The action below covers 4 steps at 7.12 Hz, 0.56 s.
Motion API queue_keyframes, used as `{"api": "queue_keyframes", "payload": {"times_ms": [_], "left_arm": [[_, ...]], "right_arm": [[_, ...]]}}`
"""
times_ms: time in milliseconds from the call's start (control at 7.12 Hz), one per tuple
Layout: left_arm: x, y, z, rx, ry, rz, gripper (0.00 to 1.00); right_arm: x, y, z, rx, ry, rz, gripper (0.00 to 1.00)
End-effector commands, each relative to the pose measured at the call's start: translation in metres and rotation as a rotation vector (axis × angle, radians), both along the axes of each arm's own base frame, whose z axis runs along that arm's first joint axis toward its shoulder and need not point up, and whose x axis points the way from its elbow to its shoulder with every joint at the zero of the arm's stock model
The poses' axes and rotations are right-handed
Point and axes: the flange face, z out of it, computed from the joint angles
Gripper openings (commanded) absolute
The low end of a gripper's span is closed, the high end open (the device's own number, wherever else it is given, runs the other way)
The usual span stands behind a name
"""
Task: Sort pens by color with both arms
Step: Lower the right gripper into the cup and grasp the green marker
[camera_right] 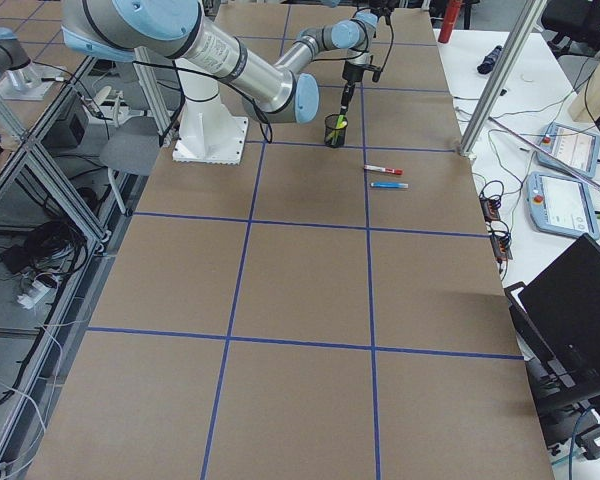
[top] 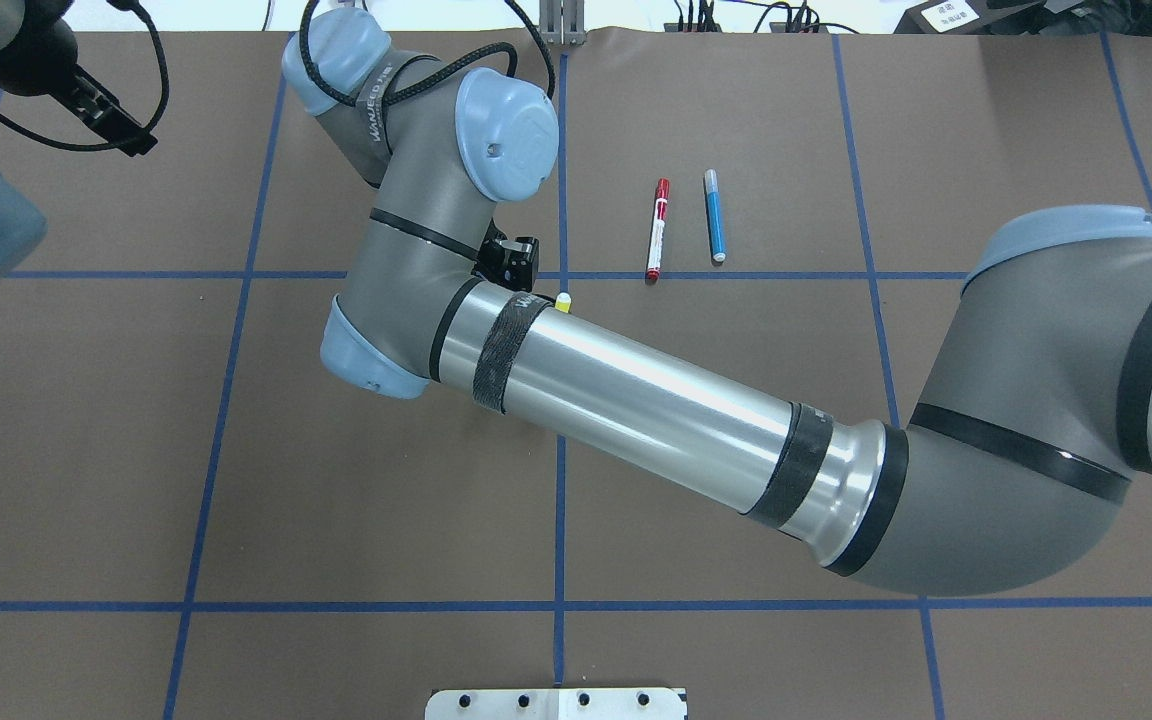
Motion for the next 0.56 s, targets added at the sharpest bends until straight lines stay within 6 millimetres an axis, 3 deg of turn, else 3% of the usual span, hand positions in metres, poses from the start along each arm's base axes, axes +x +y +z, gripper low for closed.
{"api": "queue_keyframes", "payload": {"times_ms": [0,421], "left_arm": [[-0.0002,-0.0003,0.0005,-0.003,-0.001,-0.001,1.0],[0.0014,-0.0014,0.0021,-0.005,-0.003,0.001,1.0]], "right_arm": [[-0.0011,0.0021,-0.0023,-0.002,-0.009,-0.006,0.34],[-0.0041,0.0049,0.0014,-0.005,-0.007,-0.011,0.36]]}}
